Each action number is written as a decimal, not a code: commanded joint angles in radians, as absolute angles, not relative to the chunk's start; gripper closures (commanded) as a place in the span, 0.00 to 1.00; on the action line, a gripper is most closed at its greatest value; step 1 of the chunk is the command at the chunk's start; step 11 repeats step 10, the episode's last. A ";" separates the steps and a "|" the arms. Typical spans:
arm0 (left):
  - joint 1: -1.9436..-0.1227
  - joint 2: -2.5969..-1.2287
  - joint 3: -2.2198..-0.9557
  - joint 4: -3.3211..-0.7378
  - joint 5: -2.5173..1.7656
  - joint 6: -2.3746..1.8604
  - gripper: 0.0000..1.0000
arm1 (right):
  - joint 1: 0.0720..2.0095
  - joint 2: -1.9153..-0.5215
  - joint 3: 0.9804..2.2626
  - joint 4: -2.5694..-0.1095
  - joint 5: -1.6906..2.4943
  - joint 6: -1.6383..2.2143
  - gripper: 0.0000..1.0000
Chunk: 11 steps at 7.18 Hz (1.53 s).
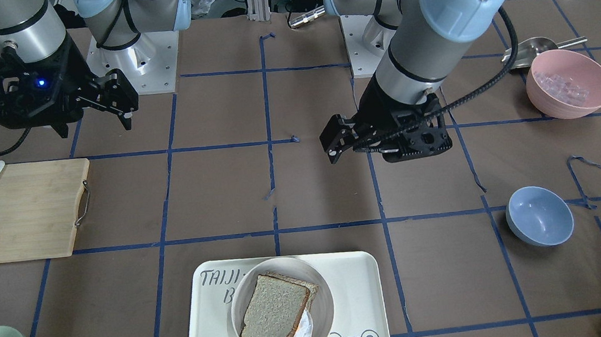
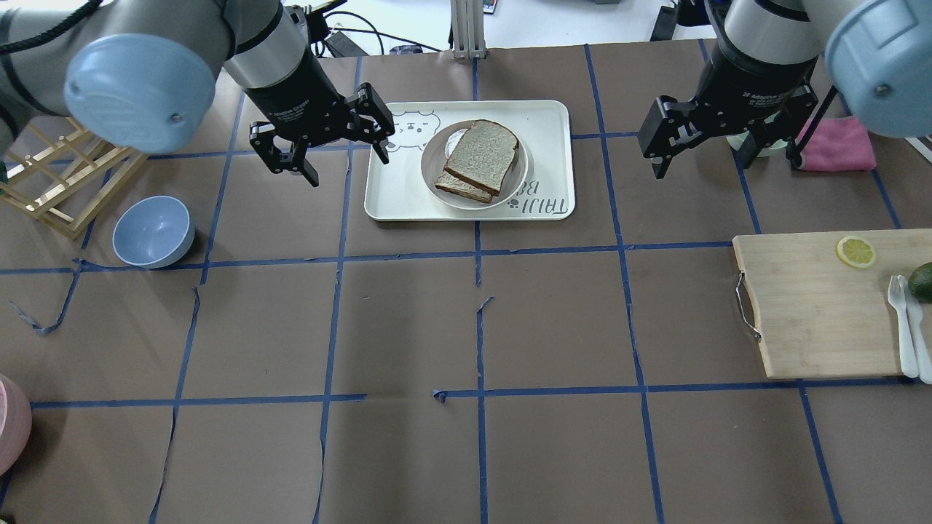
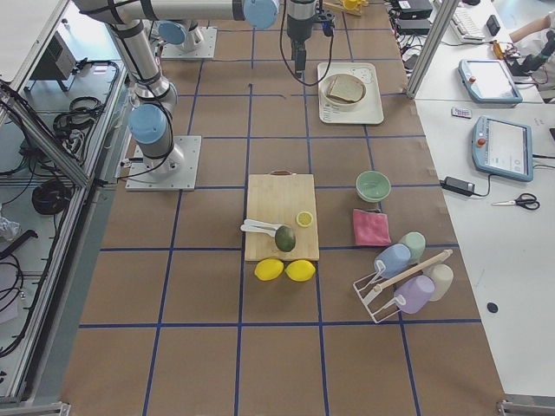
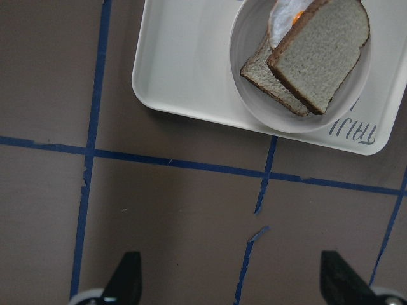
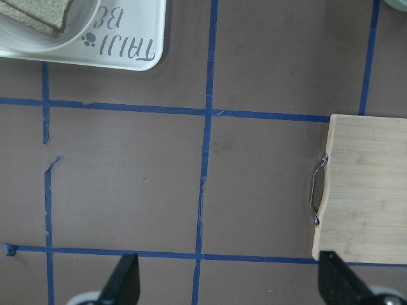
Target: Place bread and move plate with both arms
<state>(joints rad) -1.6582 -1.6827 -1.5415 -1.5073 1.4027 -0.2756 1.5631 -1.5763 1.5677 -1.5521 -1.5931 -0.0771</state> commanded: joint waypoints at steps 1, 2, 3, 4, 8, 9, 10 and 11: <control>-1.660 -1.521 -1.656 -1.555 1.431 -0.196 0.02 | 1.563 -1.577 1.568 -1.551 -1.597 -0.078 0.00; -1.658 -1.490 -1.675 -1.549 1.531 -0.099 0.02 | 1.563 -1.577 1.568 -1.551 -1.597 -0.078 0.00; -1.657 -1.499 -1.666 -1.542 1.605 -0.066 0.00 | 1.563 -1.577 1.568 -1.551 -1.597 -0.078 0.00; -1.657 -1.515 -1.636 -1.560 1.605 -0.069 0.00 | 1.562 -1.577 1.568 -1.551 -1.598 -0.083 0.00; -1.644 -1.574 -1.559 -1.572 1.559 -0.089 0.00 | 1.563 -1.588 1.566 -1.549 -1.580 -0.077 0.00; -1.644 -1.578 -1.551 -1.574 1.560 -0.089 0.00 | 1.563 -1.586 1.566 -1.551 -1.578 -0.078 0.00; -1.646 -1.577 -1.551 -1.574 1.560 -0.089 0.00 | 1.563 -1.586 1.568 -1.551 -1.583 -0.083 0.00; -1.646 -1.577 -1.551 -1.574 1.560 -0.089 0.00 | 1.563 -1.586 1.568 -1.551 -1.583 -0.083 0.00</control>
